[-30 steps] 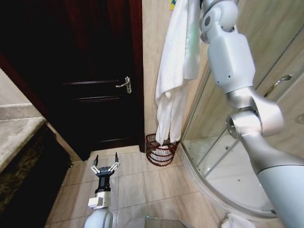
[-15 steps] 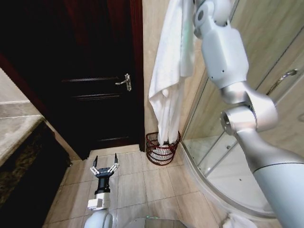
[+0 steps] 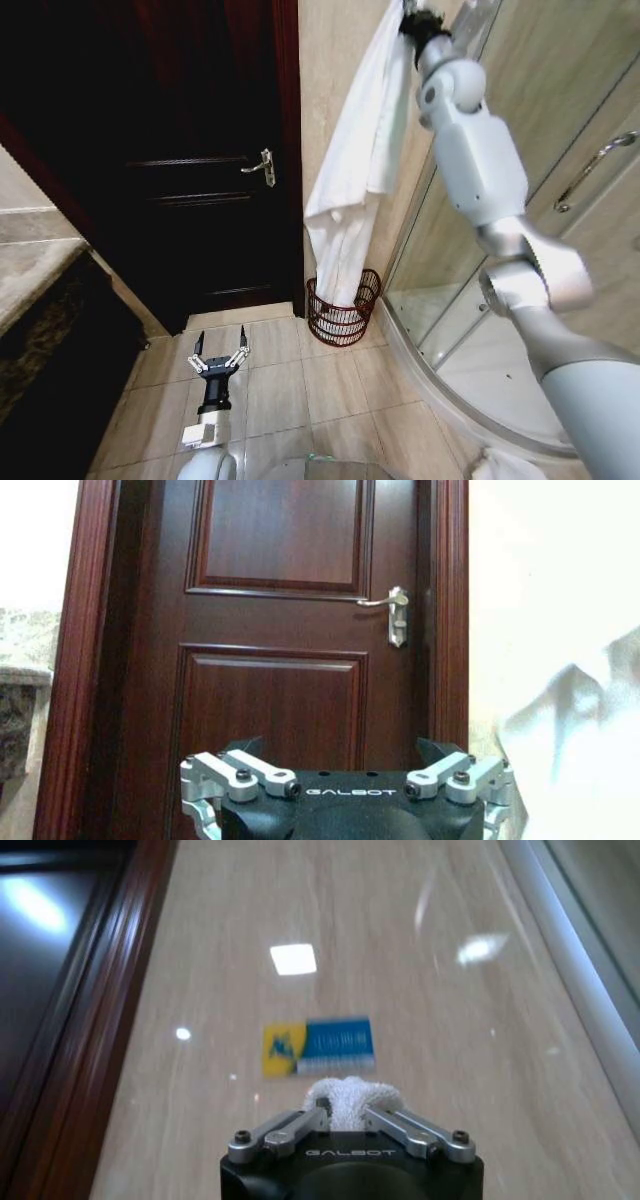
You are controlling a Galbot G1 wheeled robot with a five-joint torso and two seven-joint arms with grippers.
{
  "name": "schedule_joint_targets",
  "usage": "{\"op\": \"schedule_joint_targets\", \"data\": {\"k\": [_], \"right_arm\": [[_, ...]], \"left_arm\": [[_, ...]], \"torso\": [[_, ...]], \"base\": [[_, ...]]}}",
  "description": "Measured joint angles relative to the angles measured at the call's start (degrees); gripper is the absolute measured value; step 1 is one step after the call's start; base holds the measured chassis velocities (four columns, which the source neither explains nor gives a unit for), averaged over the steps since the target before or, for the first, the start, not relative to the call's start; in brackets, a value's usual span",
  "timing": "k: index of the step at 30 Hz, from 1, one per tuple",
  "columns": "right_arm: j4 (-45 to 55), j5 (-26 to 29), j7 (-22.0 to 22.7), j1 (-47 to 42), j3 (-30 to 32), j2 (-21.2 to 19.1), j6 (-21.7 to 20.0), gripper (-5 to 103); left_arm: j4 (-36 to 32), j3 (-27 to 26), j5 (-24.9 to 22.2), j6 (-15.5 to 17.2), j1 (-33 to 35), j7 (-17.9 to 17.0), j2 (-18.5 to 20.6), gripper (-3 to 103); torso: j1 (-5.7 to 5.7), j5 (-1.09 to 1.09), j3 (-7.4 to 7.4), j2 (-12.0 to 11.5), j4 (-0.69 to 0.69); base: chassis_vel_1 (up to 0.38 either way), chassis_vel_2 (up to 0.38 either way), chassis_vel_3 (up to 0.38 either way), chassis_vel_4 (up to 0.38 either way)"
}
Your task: Discard the used towel into the hamper.
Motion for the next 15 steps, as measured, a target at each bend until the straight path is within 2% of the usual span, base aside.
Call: {"op": "schedule_joint_targets", "data": {"k": [5, 15], "right_arm": [[3.6, 0.6, 0.6, -6.2, 0.3, -0.8, 0.1, 1], [4.9, 0.5, 1.0, -11.6, 1.2, 0.3, 1.4, 1]], "left_arm": [[-0.1, 0.7, 0.5, 0.0, 0.0, 0.1, 0.0, 100], [0.0, 1.6, 1.1, 0.1, 0.2, 0.1, -0.1, 100]], "torso": [[-0.59, 0.01, -0.90, -1.5, 0.02], [-1.64, -0.01, -2.31, -4.0, 0.01]], "base": [[0.000, 0.000, 0.000, 0.000], [0.000, 0.000, 0.000, 0.000]]}}
